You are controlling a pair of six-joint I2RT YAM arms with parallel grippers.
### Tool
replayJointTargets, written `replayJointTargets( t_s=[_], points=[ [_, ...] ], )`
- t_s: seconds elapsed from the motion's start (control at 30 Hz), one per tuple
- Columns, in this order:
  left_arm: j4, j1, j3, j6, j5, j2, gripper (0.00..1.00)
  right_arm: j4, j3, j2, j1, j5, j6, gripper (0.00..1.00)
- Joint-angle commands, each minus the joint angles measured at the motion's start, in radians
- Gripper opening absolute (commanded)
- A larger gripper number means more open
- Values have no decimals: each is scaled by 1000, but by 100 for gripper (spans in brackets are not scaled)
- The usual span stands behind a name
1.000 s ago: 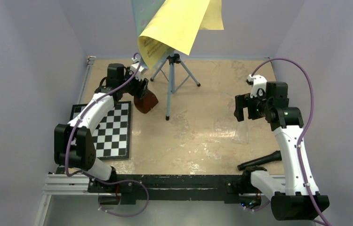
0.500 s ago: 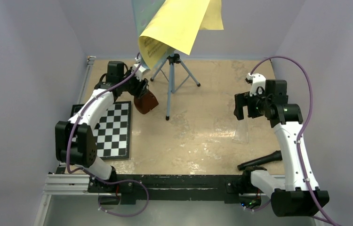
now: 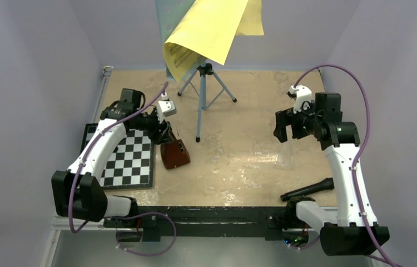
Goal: Pack up the instrument practice props
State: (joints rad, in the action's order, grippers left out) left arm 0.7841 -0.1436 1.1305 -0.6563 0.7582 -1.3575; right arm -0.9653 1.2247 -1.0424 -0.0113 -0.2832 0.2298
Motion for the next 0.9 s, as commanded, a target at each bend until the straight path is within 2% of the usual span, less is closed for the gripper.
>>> replayJointTargets(
  t_s=[0.0, 0.1, 0.2, 0.33, 0.43, 0.53, 0.6, 0.67, 0.77, 0.87],
  points=[
    [153, -19, -21, -281, 212, 73, 0, -1, 24, 21, 1, -166, 57, 95],
    [273, -70, -29, -479, 252, 79, 0, -7, 7, 37, 1, -205, 60, 95],
    [309, -136, -39, -612, 259, 86, 0, -21, 0, 39, 1, -212, 55, 96],
    [370, -178, -35, -886, 282, 63, 0, -41, -7, 51, 1, -203, 55, 96],
    [386, -195, 31, -975, 295, -8, 0, -43, -22, 69, 1, -218, 65, 96],
    [578, -201, 199, -1143, 357, -155, 2, -77, -33, 88, 1, -317, 134, 96],
    [834, -202, 346, -1383, 410, -284, 3, -64, -55, 112, 1, -357, 163, 96],
    [876, -212, 419, -1392, 456, -351, 0, -47, -74, 132, 1, -368, 169, 96],
    [876, -249, 433, -1485, 406, -365, 0, -57, -76, 134, 1, -380, 192, 95],
    [876, -269, 452, -1485, 398, -394, 0, -51, -96, 140, 1, -425, 223, 94]
  ],
)
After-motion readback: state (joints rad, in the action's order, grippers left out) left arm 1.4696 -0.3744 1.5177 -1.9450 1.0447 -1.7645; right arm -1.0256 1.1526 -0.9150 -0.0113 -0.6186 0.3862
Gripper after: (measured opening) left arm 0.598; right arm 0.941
